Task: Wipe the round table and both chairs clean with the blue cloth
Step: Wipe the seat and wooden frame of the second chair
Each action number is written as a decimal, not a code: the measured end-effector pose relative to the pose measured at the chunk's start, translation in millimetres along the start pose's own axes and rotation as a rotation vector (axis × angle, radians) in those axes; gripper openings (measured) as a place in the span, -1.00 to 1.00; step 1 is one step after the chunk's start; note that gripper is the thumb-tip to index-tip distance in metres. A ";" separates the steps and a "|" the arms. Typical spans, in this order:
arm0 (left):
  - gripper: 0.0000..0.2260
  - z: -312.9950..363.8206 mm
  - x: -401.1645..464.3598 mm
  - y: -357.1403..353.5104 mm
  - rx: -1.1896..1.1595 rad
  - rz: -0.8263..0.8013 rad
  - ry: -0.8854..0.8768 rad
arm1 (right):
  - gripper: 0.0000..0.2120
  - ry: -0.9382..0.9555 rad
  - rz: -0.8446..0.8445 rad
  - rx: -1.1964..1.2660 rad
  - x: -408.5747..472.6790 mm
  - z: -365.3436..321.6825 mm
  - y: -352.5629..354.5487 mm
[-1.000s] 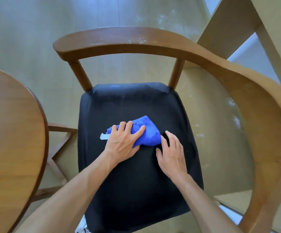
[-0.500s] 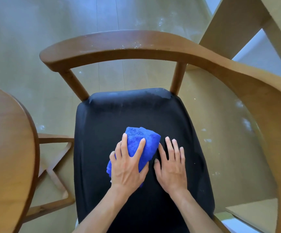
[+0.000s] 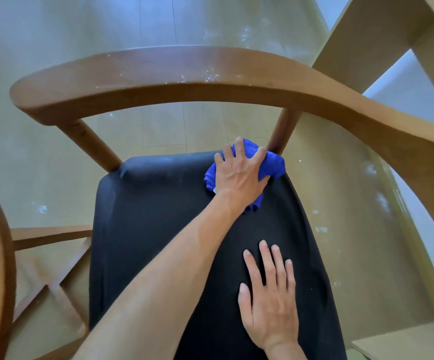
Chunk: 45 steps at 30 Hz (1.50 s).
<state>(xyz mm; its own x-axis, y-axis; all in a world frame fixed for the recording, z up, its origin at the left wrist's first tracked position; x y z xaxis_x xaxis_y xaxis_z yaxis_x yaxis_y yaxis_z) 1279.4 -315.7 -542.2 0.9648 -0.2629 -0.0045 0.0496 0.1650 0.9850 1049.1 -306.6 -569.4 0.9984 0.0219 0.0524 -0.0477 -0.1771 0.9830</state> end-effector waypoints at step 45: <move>-0.60 -79.7 -41.1 31.4 -0.179 -0.023 0.269 | -0.42 -0.043 -0.070 0.020 -0.9 2.9 -6.9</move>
<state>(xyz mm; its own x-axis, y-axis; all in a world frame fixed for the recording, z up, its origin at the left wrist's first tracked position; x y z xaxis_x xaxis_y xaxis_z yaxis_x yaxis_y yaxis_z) 1261.9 -224.0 -524.8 0.9954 -0.0119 -0.0948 0.0934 0.3330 0.9383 1048.6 -308.3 -576.8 0.9997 -0.0071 -0.0247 0.0229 -0.1962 0.9803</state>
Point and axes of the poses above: each hand's wrist, its own x-axis towards the middle knuckle, its own y-axis out of the back of the hand, z = x × y, the point moved 9 cm from there along x, towards the middle knuckle, and after that the axes turned 13 degrees about y, right-handed, at the moved point
